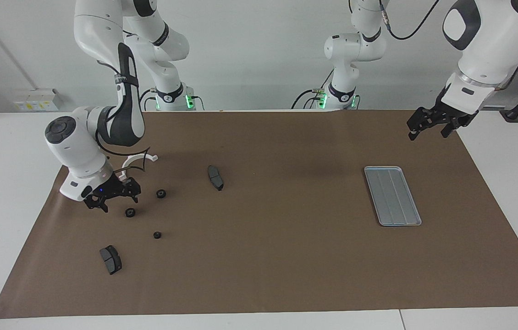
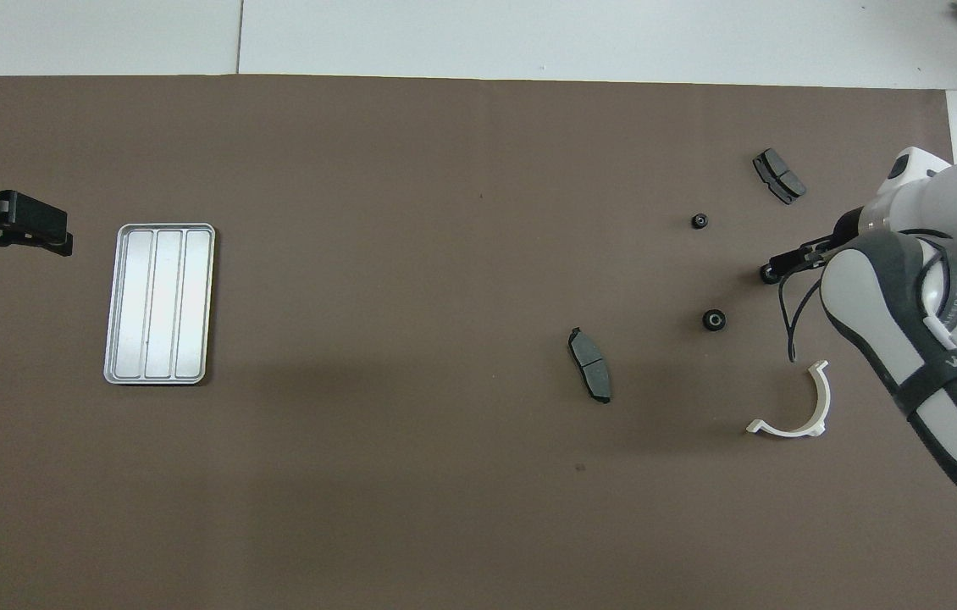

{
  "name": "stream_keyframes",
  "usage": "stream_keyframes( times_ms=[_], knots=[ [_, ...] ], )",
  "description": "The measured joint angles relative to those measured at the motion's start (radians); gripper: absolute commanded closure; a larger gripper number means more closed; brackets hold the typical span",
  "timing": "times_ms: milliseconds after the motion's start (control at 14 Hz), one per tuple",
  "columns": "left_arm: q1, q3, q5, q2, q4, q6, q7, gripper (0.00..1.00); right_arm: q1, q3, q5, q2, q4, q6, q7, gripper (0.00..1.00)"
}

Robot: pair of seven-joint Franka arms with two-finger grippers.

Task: Pick bearing gear from pile to tray
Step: 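Reach the right gripper down and grasp the white-centred black ring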

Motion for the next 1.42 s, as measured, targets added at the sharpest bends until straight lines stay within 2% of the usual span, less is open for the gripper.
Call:
stream_keyframes(
  times_ms=[356, 712, 997, 1068, 1139, 1211, 1353, 1424],
  knots=[
    [0.0, 0.0, 0.0, 0.0, 0.0, 0.0, 0.0, 0.0, 0.0, -0.002, 0.0, 0.074, -0.019, 0.08, -0.05, 0.0],
    [0.0, 0.0, 0.0, 0.0, 0.0, 0.0, 0.0, 0.0, 0.0, -0.002, 0.0, 0.079, -0.02, 0.08, -0.062, 0.21],
    [0.0, 0.0, 0.0, 0.0, -0.001, 0.0, 0.0, 0.0, -0.001, -0.003, 0.0, 0.078, -0.022, 0.079, -0.067, 0.25],
    [0.0, 0.0, 0.0, 0.0, -0.001, 0.0, 0.0, 0.0, -0.001, -0.003, 0.0, 0.078, -0.022, 0.078, -0.069, 0.33],
    [0.0, 0.0, 0.0, 0.0, -0.001, 0.0, 0.0, 0.0, -0.001, -0.003, 0.0, 0.078, -0.022, 0.078, -0.077, 0.44],
    [0.0, 0.0, 0.0, 0.0, -0.001, 0.0, 0.0, 0.0, -0.001, -0.004, 0.0, 0.077, -0.021, 0.078, -0.084, 0.6],
    [0.0, 0.0, 0.0, 0.0, -0.001, 0.0, 0.0, 0.0, -0.001, -0.005, 0.0, 0.071, -0.021, 0.077, -0.088, 1.0],
    [0.0, 0.0, 0.0, 0.0, -0.001, 0.0, 0.0, 0.0, -0.001, -0.005, 0.0, 0.069, -0.021, 0.077, -0.088, 1.0]
  ],
)
